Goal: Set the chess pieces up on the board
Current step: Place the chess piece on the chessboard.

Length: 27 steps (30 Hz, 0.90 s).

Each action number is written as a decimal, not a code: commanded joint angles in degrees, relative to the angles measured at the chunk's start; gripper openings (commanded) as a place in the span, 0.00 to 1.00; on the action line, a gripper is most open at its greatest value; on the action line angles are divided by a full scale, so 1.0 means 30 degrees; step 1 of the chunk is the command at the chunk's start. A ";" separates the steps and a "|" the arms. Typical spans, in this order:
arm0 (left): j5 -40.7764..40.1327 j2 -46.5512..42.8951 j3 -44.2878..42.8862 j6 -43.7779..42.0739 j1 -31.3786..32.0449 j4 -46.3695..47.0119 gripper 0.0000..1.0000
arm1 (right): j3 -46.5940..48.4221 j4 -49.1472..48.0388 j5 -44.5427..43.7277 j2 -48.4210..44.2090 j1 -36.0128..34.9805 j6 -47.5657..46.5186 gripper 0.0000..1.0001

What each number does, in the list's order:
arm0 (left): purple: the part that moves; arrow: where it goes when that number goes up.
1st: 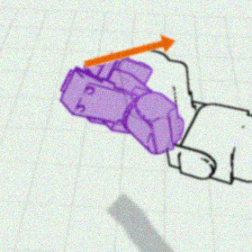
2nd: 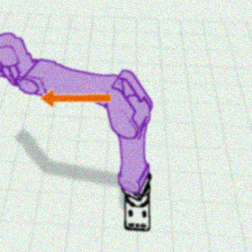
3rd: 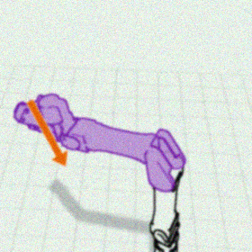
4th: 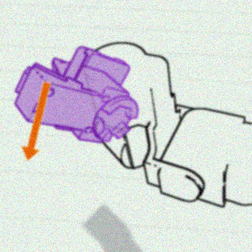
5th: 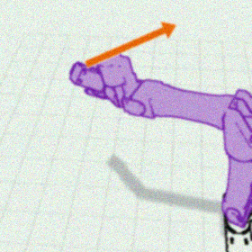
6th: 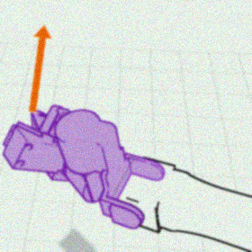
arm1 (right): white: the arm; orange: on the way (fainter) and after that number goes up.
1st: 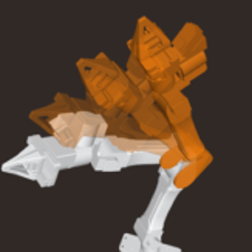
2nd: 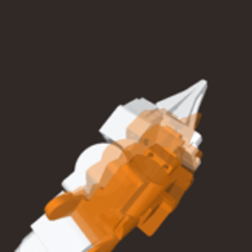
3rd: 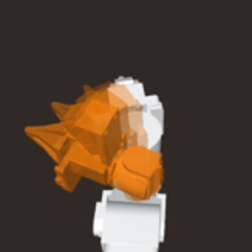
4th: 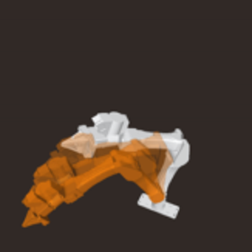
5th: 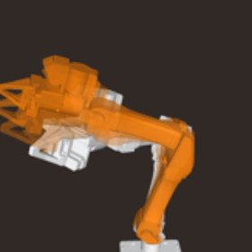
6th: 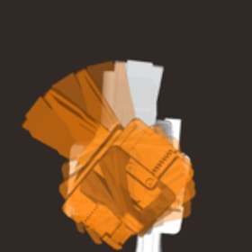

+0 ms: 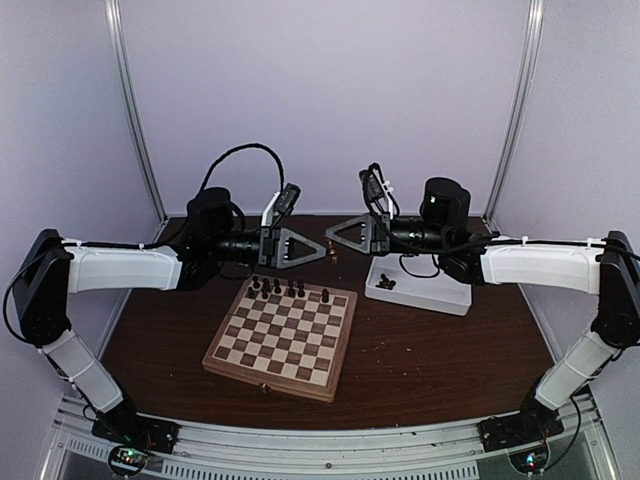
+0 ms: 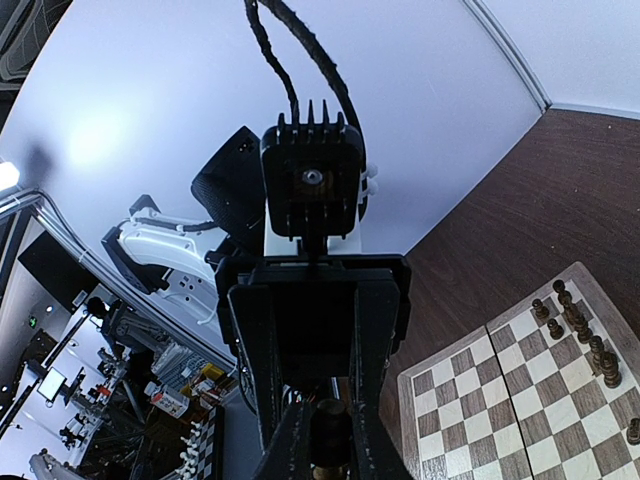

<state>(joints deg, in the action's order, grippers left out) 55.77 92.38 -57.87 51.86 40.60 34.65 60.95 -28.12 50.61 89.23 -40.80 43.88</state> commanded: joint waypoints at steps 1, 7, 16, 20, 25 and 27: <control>0.0406 0.0266 -0.0018 -0.0160 0.0118 0.0669 0.36 | 0.0602 -0.0480 0.0210 0.0051 -0.0024 -0.0157 0.11; 0.0315 0.0262 -0.0089 -0.0556 0.0141 0.0004 0.23 | 0.0602 -0.0475 0.0210 0.0022 -0.0013 -0.0187 0.11; 0.0004 0.0176 -0.0338 -0.1426 0.0171 -0.1486 0.01 | 0.0508 -0.0301 0.0166 -0.0062 0.0005 -0.0363 0.11; -0.0357 -0.0224 -0.0474 -0.2692 0.0174 -0.3452 0.01 | 0.0445 0.0348 -0.0048 -0.0326 0.0241 -0.0872 0.10; -0.2930 -0.0861 -0.1615 -0.7717 0.0669 -1.0653 0.00 | -0.0123 0.2194 -0.0930 -0.1412 0.1042 -0.2168 0.11; -0.4953 -0.0865 -0.2636 -1.0183 0.1220 -1.4636 0.00 | -0.0291 0.3474 -0.1487 -0.1957 0.1327 -0.3091 0.11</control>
<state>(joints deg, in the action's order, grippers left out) 50.89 92.16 -60.23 37.21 41.71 12.62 60.80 -23.46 49.50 87.96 -38.72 40.07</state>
